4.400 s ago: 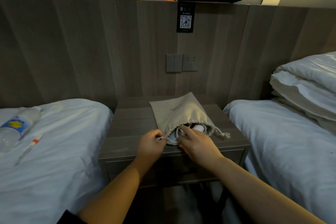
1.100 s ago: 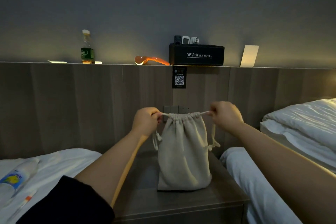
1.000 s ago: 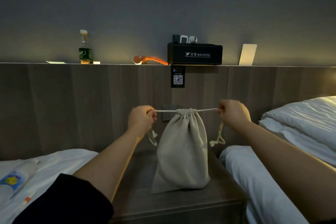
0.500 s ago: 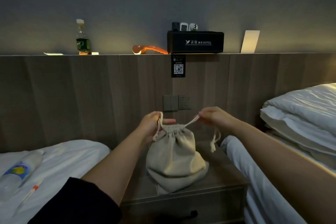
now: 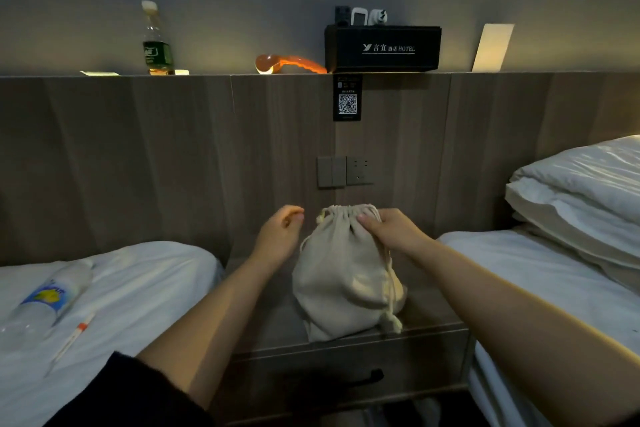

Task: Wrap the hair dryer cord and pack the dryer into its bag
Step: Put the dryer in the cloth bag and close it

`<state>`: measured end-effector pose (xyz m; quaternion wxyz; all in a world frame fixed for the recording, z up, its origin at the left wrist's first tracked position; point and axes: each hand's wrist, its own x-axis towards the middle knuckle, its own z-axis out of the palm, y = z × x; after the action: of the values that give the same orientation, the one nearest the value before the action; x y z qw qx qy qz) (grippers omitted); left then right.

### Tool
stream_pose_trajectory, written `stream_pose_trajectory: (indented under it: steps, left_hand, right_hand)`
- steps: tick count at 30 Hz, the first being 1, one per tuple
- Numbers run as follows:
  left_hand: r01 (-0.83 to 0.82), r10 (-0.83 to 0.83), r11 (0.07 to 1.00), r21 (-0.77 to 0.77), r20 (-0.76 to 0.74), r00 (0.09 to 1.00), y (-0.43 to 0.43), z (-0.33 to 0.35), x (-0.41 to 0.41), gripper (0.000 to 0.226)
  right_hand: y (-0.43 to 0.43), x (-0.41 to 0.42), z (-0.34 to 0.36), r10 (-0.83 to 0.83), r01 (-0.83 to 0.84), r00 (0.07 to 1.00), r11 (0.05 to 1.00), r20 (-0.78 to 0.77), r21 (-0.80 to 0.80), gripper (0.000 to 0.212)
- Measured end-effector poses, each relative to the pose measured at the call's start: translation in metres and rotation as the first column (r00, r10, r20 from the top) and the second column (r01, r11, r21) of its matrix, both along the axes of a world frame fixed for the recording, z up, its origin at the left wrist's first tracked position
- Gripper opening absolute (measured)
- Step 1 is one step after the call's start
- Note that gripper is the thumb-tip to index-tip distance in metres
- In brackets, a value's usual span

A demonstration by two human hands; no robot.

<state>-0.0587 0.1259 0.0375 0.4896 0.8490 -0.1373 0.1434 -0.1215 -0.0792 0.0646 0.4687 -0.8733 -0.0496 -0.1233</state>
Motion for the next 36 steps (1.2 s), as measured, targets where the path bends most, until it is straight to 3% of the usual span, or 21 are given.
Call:
stream_pose_trajectory:
  steps: [2, 4, 7, 9, 11, 13, 15, 18, 20, 23, 28, 30, 33, 36]
  left_hand:
    - [0.194, -0.213, 0.968, -0.159, -0.114, 0.970, -0.010, 0.000, -0.018, 0.032]
    - [0.288, -0.337, 0.930, -0.228, -0.220, 0.915, -0.019, -0.010, -0.025, 0.039]
    - [0.183, -0.237, 0.950, -0.254, -0.201, 0.951, -0.029, -0.026, -0.030, 0.035]
    - [0.069, -0.123, 0.950, -0.305, -0.163, 0.979, -0.035, -0.031, -0.030, 0.032]
    - [0.015, -0.085, 0.939, -0.344, -0.191, 0.978, -0.037, -0.033, -0.028, 0.030]
    - [-0.008, -0.085, 0.927, -0.376, -0.231, 0.969, -0.038, -0.033, -0.026, 0.031]
    - [-0.021, -0.077, 0.921, -0.389, -0.233, 0.969, -0.037, -0.036, -0.022, 0.032]
    - [-0.040, -0.046, 0.931, -0.363, -0.223, 0.974, -0.034, -0.040, -0.016, 0.019]
    - [-0.054, -0.021, 0.949, -0.311, -0.232, 0.973, -0.030, -0.042, -0.017, 0.031]
    - [-0.086, 0.026, 0.955, -0.283, -0.212, 0.977, -0.025, -0.048, -0.022, 0.047]
    - [0.034, -0.040, 0.992, -0.121, -0.046, 0.998, -0.018, -0.056, -0.027, 0.032]
    - [0.136, -0.157, 0.972, -0.190, -0.102, 0.982, -0.015, -0.060, -0.033, 0.026]
    - [0.185, -0.276, 0.916, -0.357, -0.226, 0.934, -0.010, -0.071, -0.039, 0.019]
    - [0.046, -0.224, 0.869, -0.493, -0.310, 0.924, -0.019, -0.077, -0.045, 0.023]
  right_hand:
    - [0.001, 0.001, 0.003, -0.007, 0.011, 0.998, 0.998, -0.055, 0.064, 0.031]
    - [0.005, 0.003, 0.005, 0.003, 0.011, 0.995, 0.989, -0.096, 0.145, 0.035]
    - [0.013, 0.005, 0.001, -0.023, 0.051, 0.991, 0.974, -0.128, 0.222, 0.035]
    - [0.014, 0.012, -0.005, -0.176, 0.179, 0.983, 0.982, -0.058, 0.063, 0.034]
    - [0.013, 0.014, -0.010, -0.290, 0.305, 0.949, 0.944, 0.123, -0.127, 0.043]
    - [0.013, 0.002, -0.008, -0.196, 0.289, 0.917, 0.926, 0.348, -0.241, 0.050]
    - [0.011, -0.012, -0.010, 0.022, 0.175, 0.912, 0.882, 0.410, -0.437, 0.057]
    - [0.004, -0.020, -0.029, 0.140, -0.048, 0.988, 0.673, 0.063, -0.738, 0.093]
    - [-0.003, -0.016, -0.042, 0.128, -0.187, 0.982, 0.646, -0.137, -0.740, 0.113]
    - [-0.004, -0.008, -0.049, 0.157, -0.248, 0.969, 0.634, -0.192, -0.733, 0.125]
    - [0.000, 0.002, -0.048, 0.137, -0.212, 0.977, 0.532, -0.164, -0.819, 0.119]
    - [-0.002, 0.003, -0.047, 0.123, -0.191, 0.981, 0.542, -0.148, -0.819, 0.113]
    - [-0.003, 0.003, -0.046, 0.114, -0.164, 0.986, 0.637, -0.119, -0.754, 0.093]
    - [-0.007, -0.001, -0.050, 0.114, -0.150, 0.989, 0.773, -0.098, -0.617, 0.076]
